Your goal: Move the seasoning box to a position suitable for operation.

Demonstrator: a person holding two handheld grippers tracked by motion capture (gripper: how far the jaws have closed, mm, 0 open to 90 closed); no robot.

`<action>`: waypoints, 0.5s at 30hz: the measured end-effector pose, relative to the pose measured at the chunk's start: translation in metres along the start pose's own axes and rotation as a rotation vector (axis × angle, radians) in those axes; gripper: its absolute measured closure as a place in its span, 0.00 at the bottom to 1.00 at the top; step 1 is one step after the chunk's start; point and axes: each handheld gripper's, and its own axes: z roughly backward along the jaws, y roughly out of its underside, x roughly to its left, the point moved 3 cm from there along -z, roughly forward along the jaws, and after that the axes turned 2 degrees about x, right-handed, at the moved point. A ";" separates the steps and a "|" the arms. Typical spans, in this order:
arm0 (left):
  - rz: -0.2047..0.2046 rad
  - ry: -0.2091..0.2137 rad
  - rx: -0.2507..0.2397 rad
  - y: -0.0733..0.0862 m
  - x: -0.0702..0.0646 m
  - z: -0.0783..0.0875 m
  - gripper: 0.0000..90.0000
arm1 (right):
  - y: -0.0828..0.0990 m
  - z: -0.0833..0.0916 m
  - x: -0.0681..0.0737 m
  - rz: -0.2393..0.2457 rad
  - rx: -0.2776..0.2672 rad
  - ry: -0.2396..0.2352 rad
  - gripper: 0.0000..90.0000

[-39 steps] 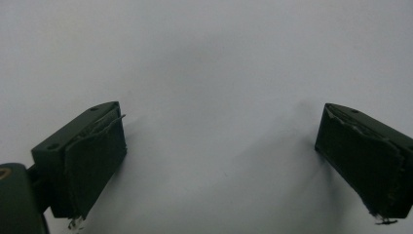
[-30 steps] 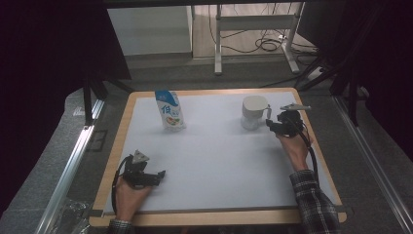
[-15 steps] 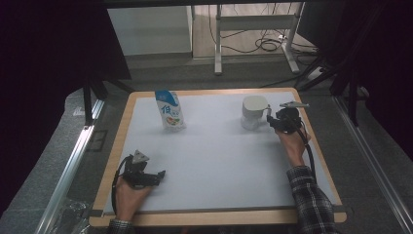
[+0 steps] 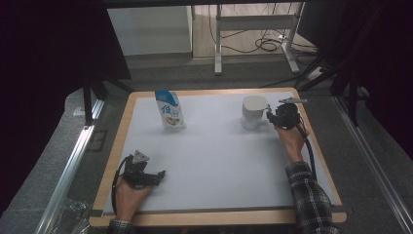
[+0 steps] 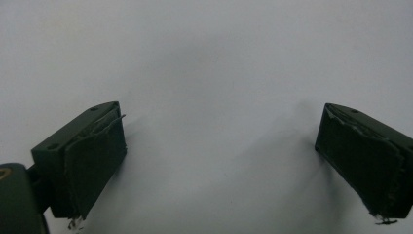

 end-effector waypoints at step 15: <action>0.000 0.000 0.000 0.000 0.000 0.000 0.04 | -0.003 -0.016 -0.001 -0.009 -0.024 0.010 0.65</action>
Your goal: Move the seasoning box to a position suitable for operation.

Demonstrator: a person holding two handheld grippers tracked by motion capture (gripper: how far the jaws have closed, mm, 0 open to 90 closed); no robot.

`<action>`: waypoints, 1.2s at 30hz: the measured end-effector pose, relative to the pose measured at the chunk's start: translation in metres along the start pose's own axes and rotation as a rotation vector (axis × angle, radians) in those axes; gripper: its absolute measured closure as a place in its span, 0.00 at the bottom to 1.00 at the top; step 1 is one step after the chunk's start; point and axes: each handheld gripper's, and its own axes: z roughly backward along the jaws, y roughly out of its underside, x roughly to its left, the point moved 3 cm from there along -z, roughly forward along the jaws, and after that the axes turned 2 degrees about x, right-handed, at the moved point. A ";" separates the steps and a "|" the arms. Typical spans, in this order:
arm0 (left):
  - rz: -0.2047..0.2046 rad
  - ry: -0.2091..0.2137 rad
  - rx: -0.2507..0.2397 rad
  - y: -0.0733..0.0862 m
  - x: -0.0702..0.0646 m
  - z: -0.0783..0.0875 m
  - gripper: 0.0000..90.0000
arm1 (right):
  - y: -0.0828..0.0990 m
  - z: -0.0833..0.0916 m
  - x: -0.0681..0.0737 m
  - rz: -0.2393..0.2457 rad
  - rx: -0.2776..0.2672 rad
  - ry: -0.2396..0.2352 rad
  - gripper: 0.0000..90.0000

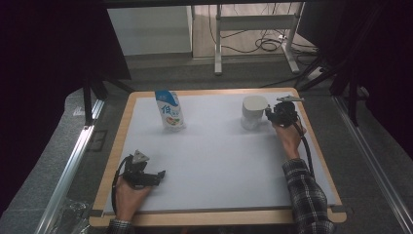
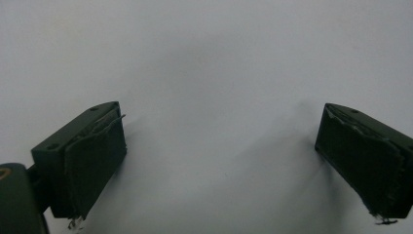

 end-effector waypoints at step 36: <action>0.000 0.000 0.000 0.000 0.000 0.000 0.04 | 0.002 0.001 0.014 0.026 -0.059 0.044 0.90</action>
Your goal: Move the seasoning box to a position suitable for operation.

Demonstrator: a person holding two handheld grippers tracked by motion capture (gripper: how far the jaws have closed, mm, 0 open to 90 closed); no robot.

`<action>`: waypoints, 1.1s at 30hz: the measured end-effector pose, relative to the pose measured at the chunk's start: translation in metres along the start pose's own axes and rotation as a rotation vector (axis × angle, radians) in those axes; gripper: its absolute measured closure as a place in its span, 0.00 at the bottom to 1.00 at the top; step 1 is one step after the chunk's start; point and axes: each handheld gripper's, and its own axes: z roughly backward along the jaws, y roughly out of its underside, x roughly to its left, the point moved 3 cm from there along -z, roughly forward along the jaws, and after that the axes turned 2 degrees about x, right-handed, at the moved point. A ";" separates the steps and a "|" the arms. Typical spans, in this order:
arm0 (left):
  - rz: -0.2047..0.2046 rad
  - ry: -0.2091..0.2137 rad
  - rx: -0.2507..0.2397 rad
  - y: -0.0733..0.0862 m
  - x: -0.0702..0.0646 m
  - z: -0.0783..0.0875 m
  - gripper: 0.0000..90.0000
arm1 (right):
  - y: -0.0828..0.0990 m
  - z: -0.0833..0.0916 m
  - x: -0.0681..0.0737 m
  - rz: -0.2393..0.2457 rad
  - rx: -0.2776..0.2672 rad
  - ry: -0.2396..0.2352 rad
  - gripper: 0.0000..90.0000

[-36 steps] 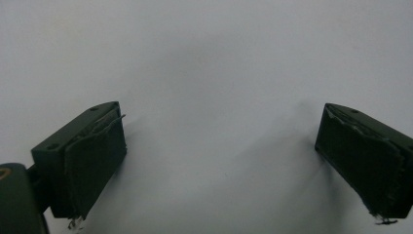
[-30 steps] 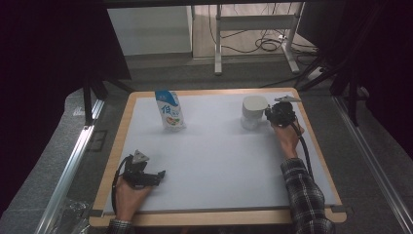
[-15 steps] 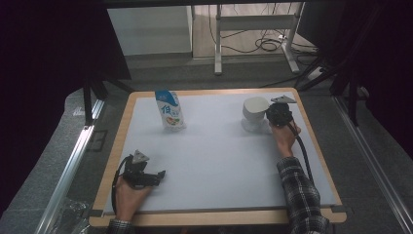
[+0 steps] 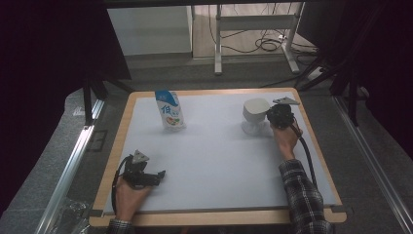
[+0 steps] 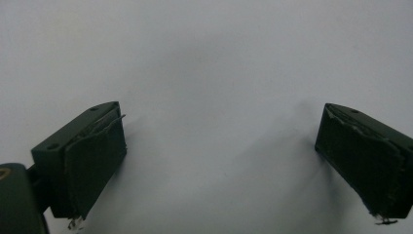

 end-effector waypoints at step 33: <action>0.000 0.000 0.000 0.000 0.000 0.000 0.04 | 0.035 0.072 0.028 -0.004 -0.042 -0.099 0.90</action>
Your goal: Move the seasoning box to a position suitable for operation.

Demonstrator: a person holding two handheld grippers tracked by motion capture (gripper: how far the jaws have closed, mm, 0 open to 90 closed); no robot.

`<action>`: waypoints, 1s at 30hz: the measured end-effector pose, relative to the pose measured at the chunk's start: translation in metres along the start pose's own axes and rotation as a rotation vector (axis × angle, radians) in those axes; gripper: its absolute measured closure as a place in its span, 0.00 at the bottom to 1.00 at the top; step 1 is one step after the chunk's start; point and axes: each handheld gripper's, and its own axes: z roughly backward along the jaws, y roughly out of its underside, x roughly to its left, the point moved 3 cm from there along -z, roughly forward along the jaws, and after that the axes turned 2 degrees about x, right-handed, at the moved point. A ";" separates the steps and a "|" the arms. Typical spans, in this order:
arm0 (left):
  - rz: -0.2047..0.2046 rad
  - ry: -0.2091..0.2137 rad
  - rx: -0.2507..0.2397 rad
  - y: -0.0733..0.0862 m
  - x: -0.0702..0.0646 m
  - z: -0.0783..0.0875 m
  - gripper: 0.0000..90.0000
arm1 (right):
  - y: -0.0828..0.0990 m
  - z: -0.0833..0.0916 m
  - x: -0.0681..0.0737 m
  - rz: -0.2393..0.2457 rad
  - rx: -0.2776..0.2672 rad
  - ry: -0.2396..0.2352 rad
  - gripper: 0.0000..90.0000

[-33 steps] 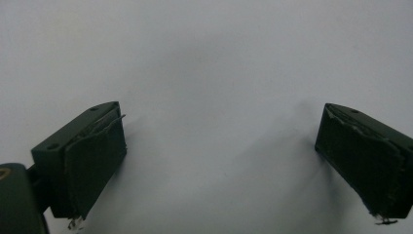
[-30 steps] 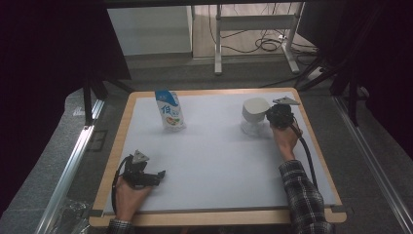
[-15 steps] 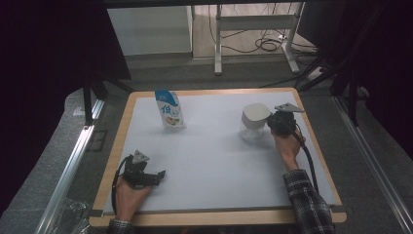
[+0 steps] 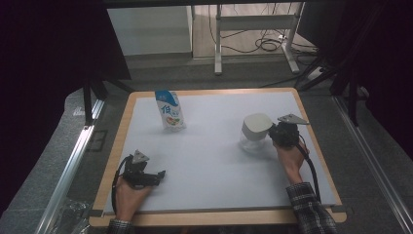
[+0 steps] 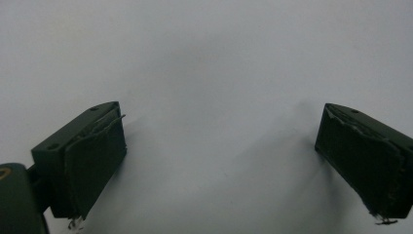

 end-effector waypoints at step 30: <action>-0.001 -0.001 0.001 0.000 0.000 0.000 0.04 | 0.048 0.040 0.041 0.016 0.005 -0.029 0.87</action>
